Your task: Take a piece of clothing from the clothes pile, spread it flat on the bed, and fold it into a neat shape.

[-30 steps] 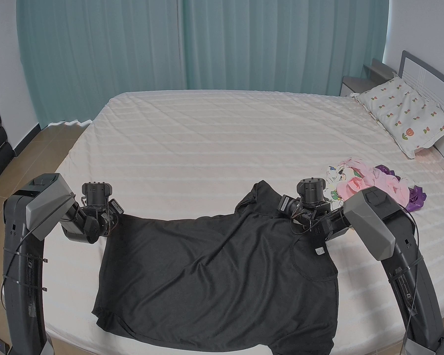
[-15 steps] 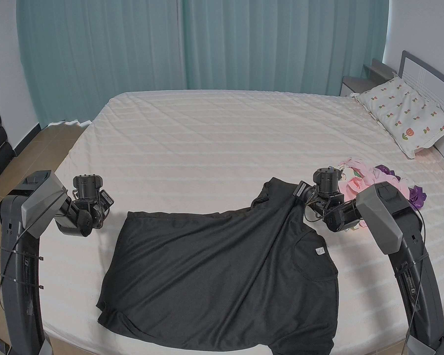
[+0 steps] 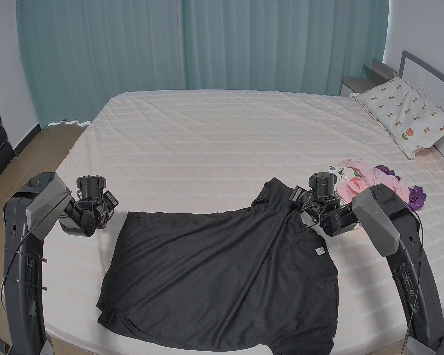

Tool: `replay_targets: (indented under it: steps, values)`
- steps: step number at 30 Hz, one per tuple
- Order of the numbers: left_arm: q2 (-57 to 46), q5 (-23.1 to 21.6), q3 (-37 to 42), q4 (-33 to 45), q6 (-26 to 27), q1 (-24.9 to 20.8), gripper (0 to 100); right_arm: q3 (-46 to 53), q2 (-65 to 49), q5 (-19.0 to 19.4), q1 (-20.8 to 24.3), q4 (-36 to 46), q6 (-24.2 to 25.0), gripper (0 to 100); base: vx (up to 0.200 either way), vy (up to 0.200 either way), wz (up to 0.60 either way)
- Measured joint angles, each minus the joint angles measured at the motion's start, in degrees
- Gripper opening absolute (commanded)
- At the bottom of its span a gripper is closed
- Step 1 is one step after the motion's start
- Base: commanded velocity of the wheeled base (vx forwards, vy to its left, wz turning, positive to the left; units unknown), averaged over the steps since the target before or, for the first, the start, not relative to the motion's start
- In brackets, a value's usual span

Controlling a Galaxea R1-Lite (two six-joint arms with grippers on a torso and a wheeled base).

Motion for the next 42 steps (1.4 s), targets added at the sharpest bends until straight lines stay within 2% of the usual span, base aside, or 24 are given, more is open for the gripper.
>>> replay_targets:
  steps: [1,2,9,20,21,25,37,42]
  values:
    - [0.0,-0.8,0.1,0.4,0.0,-0.3,100,0.5,0.0,0.0,0.0,-0.1,0.0,0,0.000,0.000,0.00]
    - [0.0,-1.4,0.2,0.6,0.0,-0.6,100,1.0,0.0,0.0,0.0,-0.2,0.0,100,0.000,0.000,0.00]
    - [0.0,-6.0,1.1,3.8,0.1,-3.6,100,2.9,-0.3,0.0,0.1,-0.7,-0.1,100,0.000,0.000,0.00]
    - [0.4,-6.9,0.4,5.1,1.5,-5.0,100,4.0,-0.4,0.0,0.2,-0.9,-0.2,100,0.000,0.000,0.00]
    - [0.4,-7.5,0.4,5.3,1.7,-5.1,0,4.0,-0.4,0.0,0.2,-0.9,-0.1,100,0.000,0.000,0.00]
    - [0.6,-9.0,0.3,5.8,2.7,-5.5,0,4.1,-0.4,0.0,0.6,-1.0,-0.2,100,0.000,0.000,0.00]
    - [2.5,-8.1,-2.0,5.5,3.0,-4.9,0,4.0,-0.2,0.0,0.8,-0.9,-0.1,100,0.000,0.000,0.00]
    - [2.5,-5.2,-3.3,5.0,2.8,-3.8,0,4.0,-0.2,-0.1,0.6,-1.0,0.0,100,0.000,0.000,0.00]
